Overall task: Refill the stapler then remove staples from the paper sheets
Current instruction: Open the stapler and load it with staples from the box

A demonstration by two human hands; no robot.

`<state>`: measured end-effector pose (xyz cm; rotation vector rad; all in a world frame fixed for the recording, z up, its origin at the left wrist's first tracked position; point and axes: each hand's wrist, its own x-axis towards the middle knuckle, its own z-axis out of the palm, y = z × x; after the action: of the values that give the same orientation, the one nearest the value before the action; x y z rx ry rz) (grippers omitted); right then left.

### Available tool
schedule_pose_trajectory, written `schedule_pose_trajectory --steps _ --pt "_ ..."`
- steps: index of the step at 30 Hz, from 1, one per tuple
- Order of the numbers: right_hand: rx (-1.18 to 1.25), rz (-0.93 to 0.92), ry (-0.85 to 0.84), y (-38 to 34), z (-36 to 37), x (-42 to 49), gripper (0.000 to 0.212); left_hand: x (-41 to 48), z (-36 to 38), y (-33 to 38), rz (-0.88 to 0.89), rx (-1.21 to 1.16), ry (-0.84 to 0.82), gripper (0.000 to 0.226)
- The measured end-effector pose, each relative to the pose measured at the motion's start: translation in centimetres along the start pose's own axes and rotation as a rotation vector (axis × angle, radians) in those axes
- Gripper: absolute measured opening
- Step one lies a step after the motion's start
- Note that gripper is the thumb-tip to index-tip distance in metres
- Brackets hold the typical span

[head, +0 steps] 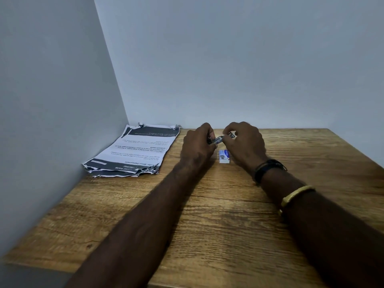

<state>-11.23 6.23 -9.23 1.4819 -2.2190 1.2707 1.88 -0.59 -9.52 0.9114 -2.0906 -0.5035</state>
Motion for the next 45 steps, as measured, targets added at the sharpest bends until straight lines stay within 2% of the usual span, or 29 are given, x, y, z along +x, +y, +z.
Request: schedule_pose_trajectory --steps 5,9,16,26,37,42,45 --pt "-0.097 0.085 -0.016 -1.0 -0.3 0.0 0.015 -0.2 0.2 0.5 0.048 0.044 -0.036 0.021" --pt "-0.204 0.216 -0.115 -1.6 -0.4 1.0 0.011 -0.6 0.5 0.9 0.075 0.116 -0.047 0.018" --pt "-0.236 0.34 -0.244 -1.3 -0.6 2.5 0.027 -0.9 0.7 0.9 0.129 0.155 -0.103 0.014" --pt "-0.117 0.326 -0.285 -1.0 -0.8 2.4 0.042 -0.8 0.5 1.0 0.104 0.136 -0.109 0.024" --pt "0.013 0.177 -0.179 -0.8 0.1 0.9 0.027 -0.2 -0.2 0.3 0.04 0.093 -0.099 0.018" --pt "0.109 0.122 -0.115 -0.6 0.0 0.9 0.028 -0.1 -0.5 -0.3 0.002 0.084 -0.083 0.029" --pt "0.108 0.085 -0.133 -0.8 -0.1 0.6 0.026 0.0 -0.8 -0.9 -0.038 0.06 -0.077 0.033"
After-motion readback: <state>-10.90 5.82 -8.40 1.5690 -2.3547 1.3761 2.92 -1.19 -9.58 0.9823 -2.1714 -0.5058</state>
